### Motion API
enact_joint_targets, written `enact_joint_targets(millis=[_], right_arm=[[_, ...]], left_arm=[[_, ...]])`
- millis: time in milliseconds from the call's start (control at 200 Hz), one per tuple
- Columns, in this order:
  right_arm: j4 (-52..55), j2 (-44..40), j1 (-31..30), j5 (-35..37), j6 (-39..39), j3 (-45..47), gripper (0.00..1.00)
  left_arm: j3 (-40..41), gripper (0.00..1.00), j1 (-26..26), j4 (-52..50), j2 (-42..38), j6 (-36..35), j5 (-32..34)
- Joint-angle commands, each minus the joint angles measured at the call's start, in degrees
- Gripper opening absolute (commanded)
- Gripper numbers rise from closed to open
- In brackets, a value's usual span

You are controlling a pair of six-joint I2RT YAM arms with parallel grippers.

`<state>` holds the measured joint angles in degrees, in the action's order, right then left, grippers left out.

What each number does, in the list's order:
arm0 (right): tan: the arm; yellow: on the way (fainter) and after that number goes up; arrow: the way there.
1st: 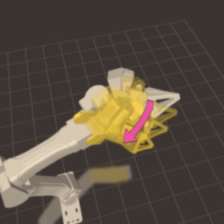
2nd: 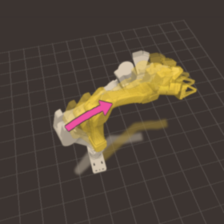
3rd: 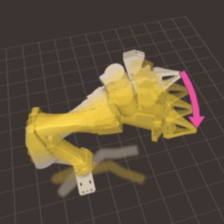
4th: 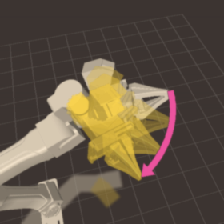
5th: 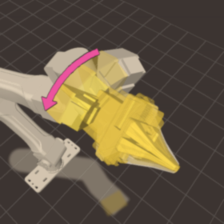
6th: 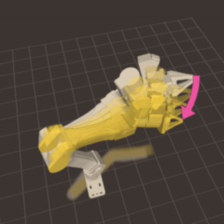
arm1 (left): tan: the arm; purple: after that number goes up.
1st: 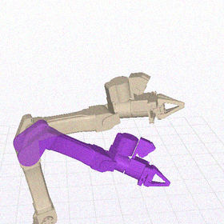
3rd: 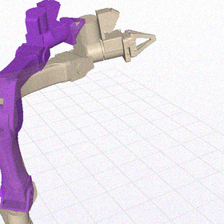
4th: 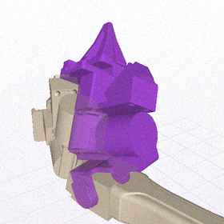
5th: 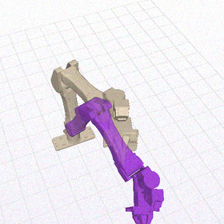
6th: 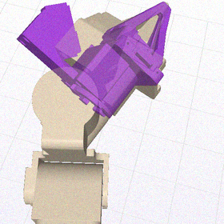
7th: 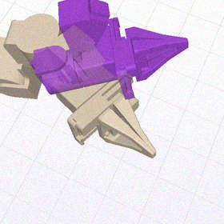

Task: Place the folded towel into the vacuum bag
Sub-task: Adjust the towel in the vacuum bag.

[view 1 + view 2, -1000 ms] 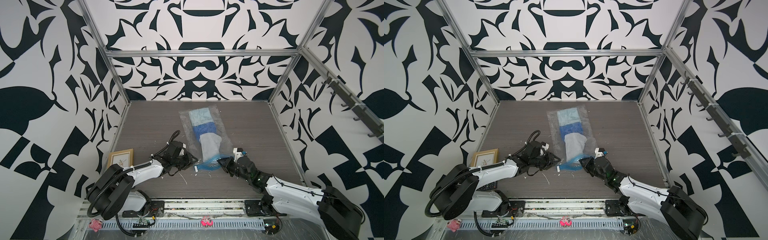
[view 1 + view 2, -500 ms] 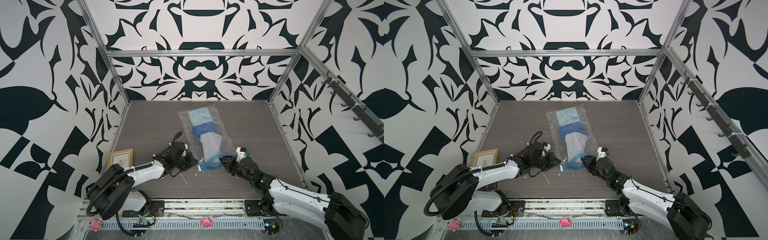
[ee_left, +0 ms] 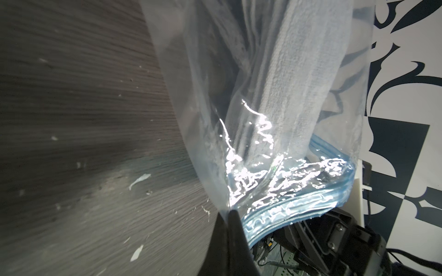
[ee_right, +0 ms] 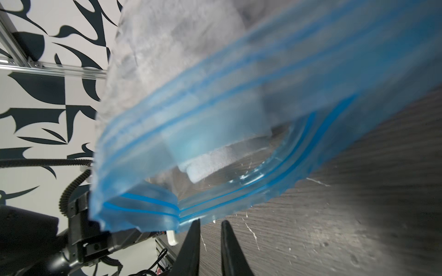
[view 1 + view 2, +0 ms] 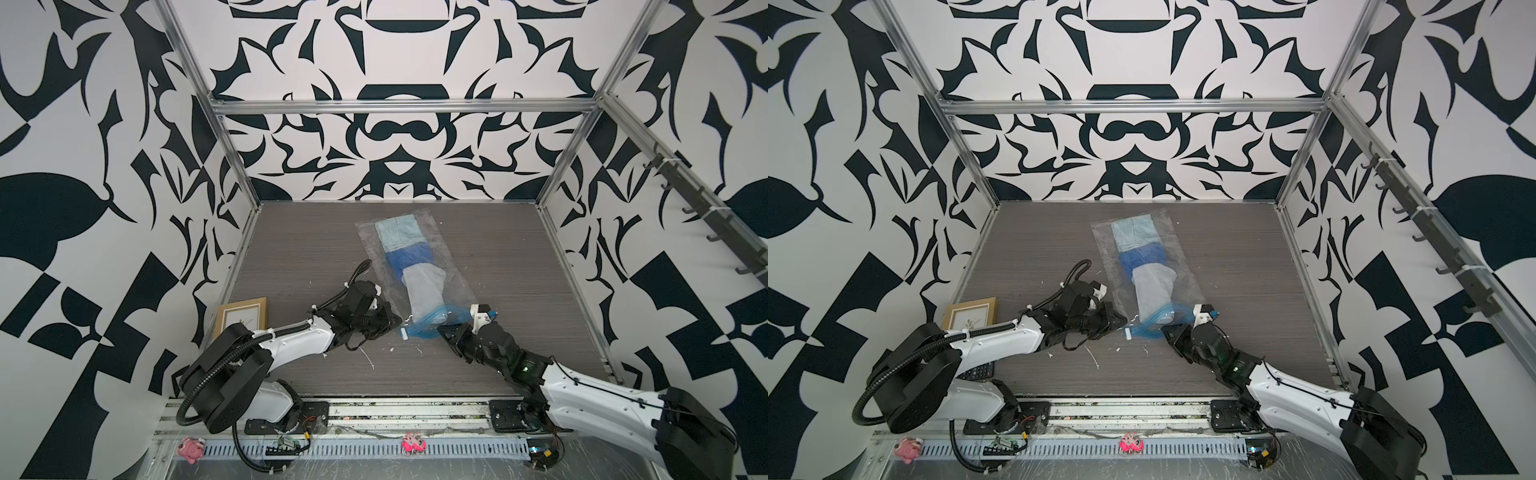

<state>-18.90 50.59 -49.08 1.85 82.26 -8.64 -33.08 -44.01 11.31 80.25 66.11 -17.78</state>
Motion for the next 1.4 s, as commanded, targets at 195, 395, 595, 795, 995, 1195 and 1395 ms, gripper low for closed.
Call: enact_joint_targets(millis=[195, 395, 595, 795, 995, 1195, 1395], right_arm=[[-17.89, 10.56, -1.59, 7.44, -1.86, -0.62, 0.07], [-25.13, 17.23, -1.57, 15.05, -4.23, -1.23, 0.04], [-30.12, 19.20, -1.59, 23.47, -6.96, -0.32, 0.00], [-25.17, 18.63, -1.50, 27.53, -8.95, -1.89, 0.00], [-25.28, 21.47, -1.46, 29.48, -7.65, -0.99, 0.00], [-27.71, 25.42, -1.45, 29.27, -7.46, -0.76, 0.00], [-28.69, 25.35, -1.38, 27.32, -8.59, -0.94, 0.00]], left_arm=[[-2.43, 0.00, -1.32, -1.46, -0.07, 0.24, 0.65], [-1.49, 0.00, -1.43, -4.37, -2.18, -0.70, -0.06], [-0.19, 0.00, -1.36, -7.67, -3.98, -2.21, -2.95], [-0.61, 0.00, -1.25, -9.01, -2.41, -4.41, -7.86], [-0.13, 0.00, -0.56, -9.64, -2.61, -5.02, -9.06], [1.30, 0.00, 0.23, -11.19, -4.41, -5.85, -8.92], [3.91, 0.00, 1.80, -12.19, -6.31, -6.78, -8.19]])
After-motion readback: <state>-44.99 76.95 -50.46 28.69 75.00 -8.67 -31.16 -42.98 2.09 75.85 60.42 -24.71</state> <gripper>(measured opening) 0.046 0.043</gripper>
